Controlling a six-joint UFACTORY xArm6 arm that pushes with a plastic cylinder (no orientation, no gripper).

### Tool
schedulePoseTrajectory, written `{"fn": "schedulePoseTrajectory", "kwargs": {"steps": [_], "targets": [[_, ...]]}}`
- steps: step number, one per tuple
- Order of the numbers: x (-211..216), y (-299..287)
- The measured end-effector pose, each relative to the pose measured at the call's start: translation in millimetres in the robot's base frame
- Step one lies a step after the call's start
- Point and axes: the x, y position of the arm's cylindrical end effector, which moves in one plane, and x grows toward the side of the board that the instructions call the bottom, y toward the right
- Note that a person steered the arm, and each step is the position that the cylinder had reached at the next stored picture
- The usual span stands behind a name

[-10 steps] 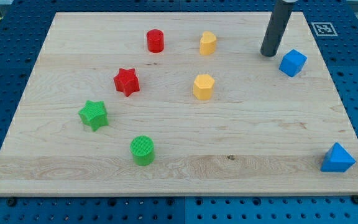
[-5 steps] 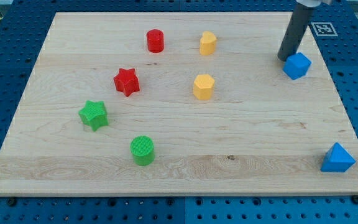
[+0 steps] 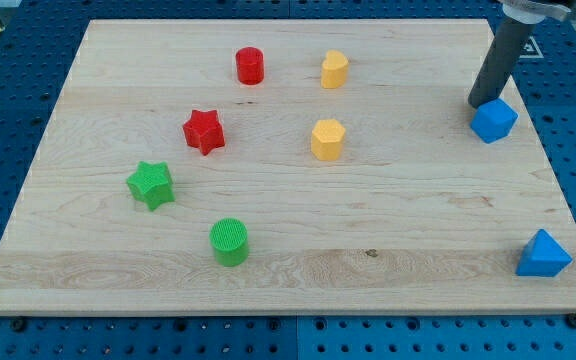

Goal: Push the blue cube into the triangle

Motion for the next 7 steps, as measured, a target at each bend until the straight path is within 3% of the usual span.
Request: {"fn": "schedulePoseTrajectory", "kwargs": {"steps": [4,7], "targets": [[22.6,12.8],[113.7,17.9]]}}
